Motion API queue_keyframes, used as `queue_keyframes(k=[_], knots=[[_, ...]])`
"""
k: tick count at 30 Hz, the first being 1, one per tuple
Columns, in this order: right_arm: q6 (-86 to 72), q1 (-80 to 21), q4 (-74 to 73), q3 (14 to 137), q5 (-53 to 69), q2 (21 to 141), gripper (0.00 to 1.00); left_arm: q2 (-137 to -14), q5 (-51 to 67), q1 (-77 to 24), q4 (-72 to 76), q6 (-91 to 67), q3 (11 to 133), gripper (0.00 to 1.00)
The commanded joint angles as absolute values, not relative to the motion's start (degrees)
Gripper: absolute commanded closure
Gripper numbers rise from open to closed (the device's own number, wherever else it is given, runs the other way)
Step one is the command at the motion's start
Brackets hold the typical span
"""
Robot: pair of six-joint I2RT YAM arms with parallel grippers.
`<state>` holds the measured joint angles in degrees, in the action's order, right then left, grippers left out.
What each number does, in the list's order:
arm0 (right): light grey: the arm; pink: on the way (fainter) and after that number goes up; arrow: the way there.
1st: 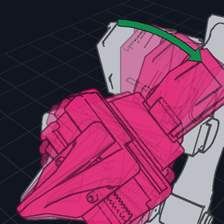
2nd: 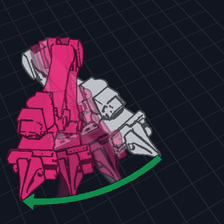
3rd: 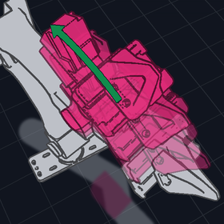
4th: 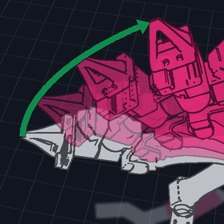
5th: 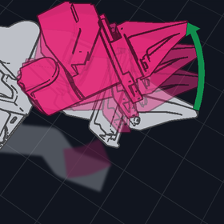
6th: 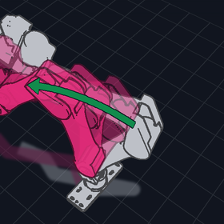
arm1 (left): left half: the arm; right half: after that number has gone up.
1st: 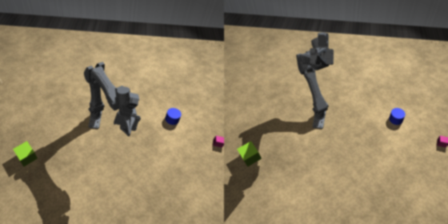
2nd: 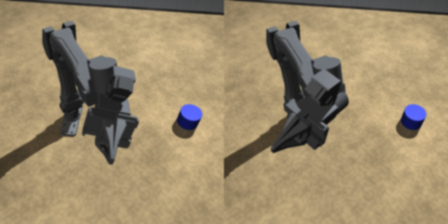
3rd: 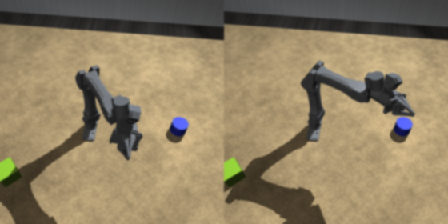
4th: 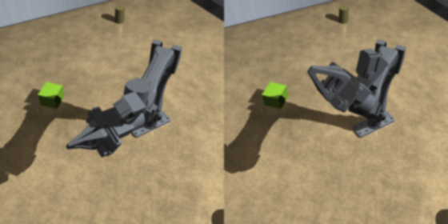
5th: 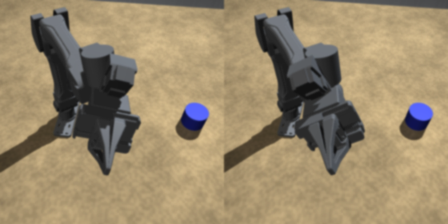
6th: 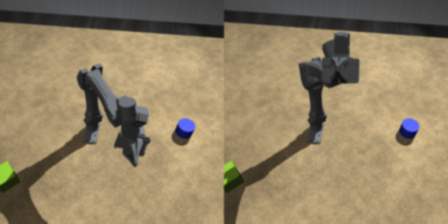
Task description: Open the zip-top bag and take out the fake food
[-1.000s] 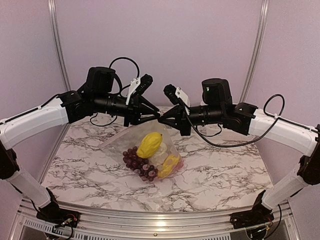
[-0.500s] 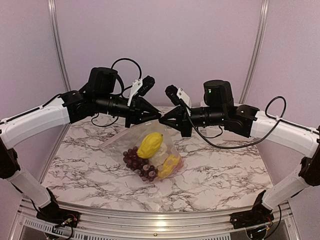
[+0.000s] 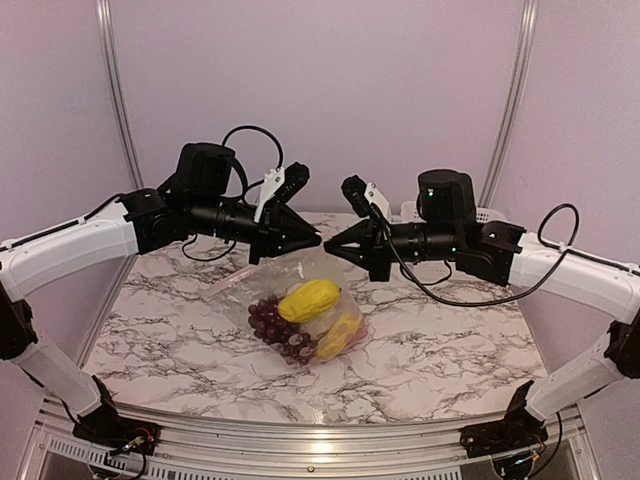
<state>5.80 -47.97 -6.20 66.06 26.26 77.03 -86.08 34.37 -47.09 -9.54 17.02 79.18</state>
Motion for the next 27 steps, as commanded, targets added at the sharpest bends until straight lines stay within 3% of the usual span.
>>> queue_keyframes(k=[1,12,27], knots=[[4.36,-45.67,-3.71,65.83,22.99,71.75,1.0,-83.15,30.75,-44.71,-17.59,18.33,76.6,0.98],[3.94,-44.99,-4.12,63.73,22.04,69.5,1.0,-81.72,29.45,-44.27,-19.21,19.33,75.29,0.98],[0.3,-41.97,1.32,56.73,11.85,63.0,1.0,-76.78,28.58,-36.81,-19.05,17.61,71.32,0.98]])
